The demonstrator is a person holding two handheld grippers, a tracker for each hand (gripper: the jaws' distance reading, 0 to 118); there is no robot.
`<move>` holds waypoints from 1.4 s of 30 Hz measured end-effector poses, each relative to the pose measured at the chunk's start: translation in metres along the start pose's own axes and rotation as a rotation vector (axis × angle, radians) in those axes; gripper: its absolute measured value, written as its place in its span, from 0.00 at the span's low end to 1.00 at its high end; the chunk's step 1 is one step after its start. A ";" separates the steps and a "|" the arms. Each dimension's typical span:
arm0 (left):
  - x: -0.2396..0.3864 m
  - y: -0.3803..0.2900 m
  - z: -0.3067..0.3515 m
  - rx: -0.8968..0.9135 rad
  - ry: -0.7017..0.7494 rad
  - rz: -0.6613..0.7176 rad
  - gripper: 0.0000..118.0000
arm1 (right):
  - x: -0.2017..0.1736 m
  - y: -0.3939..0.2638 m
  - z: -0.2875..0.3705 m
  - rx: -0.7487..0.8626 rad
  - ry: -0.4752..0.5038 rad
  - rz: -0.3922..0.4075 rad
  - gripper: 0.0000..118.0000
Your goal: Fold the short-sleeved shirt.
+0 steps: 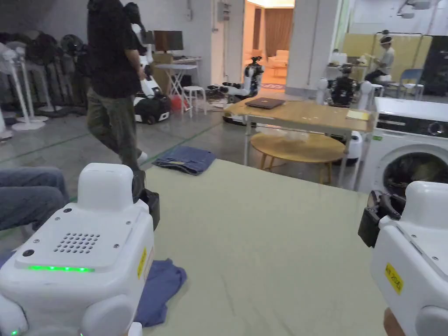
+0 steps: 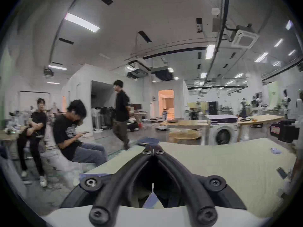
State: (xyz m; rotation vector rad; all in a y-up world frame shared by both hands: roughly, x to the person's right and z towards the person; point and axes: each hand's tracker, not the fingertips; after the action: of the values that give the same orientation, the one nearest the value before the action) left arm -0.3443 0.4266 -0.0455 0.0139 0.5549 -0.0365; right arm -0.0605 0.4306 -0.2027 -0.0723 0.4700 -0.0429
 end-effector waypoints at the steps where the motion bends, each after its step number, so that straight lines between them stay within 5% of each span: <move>1: -0.020 0.002 0.005 -0.012 0.046 -0.008 0.00 | -0.024 0.001 -0.011 -0.015 0.092 -0.008 0.00; 4: -0.070 0.002 0.020 -0.059 0.181 -0.033 0.00 | -0.085 -0.003 -0.029 -0.064 0.318 -0.006 0.00; 11: -0.130 -0.022 0.010 -0.229 0.298 -0.059 0.00 | -0.168 -0.018 -0.051 -0.104 0.489 0.078 0.00; 16: -0.162 -0.047 -0.061 -0.423 0.164 0.000 0.00 | -0.181 -0.031 -0.067 -0.186 0.516 0.064 0.00; 19: -0.200 -0.082 -0.151 -0.753 -0.122 0.214 0.00 | -0.189 -0.045 -0.075 -0.258 0.533 0.076 0.00; 21: -0.221 -0.125 -0.202 -1.002 -0.107 0.386 0.00 | -0.195 -0.057 -0.081 -0.315 0.540 0.095 0.00; 24: -0.235 -0.174 -0.251 -1.174 -0.035 0.275 0.00 | -0.202 -0.072 -0.090 -0.369 0.546 0.099 0.00; 28: -0.215 -0.192 -0.255 -1.115 -0.030 0.337 0.00 | -0.205 -0.085 -0.097 -0.403 0.538 0.112 0.00; 29: -0.218 -0.194 -0.264 -1.081 -0.006 0.385 0.03 | -0.206 -0.091 -0.102 -0.410 0.535 0.123 0.00; 30: -0.217 -0.193 -0.262 -1.061 0.005 0.418 0.22 | -0.207 -0.093 -0.106 -0.416 0.532 0.130 0.00; 32: -0.219 -0.205 -0.283 -1.032 0.034 0.413 0.96 | -0.210 -0.098 -0.115 -0.449 0.532 0.125 0.00; 37: -0.207 -0.261 -0.300 -1.258 0.118 0.260 0.98 | -0.211 -0.109 -0.128 -0.471 0.517 0.131 0.00; 40: -0.207 -0.293 -0.302 -1.251 0.099 0.295 0.83 | -0.210 -0.113 -0.135 -0.489 0.517 0.124 0.00; 42: -0.196 -0.296 -0.293 -1.253 0.135 0.165 0.76 | -0.207 -0.116 -0.136 -0.494 0.508 0.123 0.00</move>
State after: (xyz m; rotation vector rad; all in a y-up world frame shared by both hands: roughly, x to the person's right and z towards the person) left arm -0.6760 0.1436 -0.1920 -1.1641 0.6334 0.4793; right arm -0.3099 0.3193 -0.2210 -0.5257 0.9855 0.1818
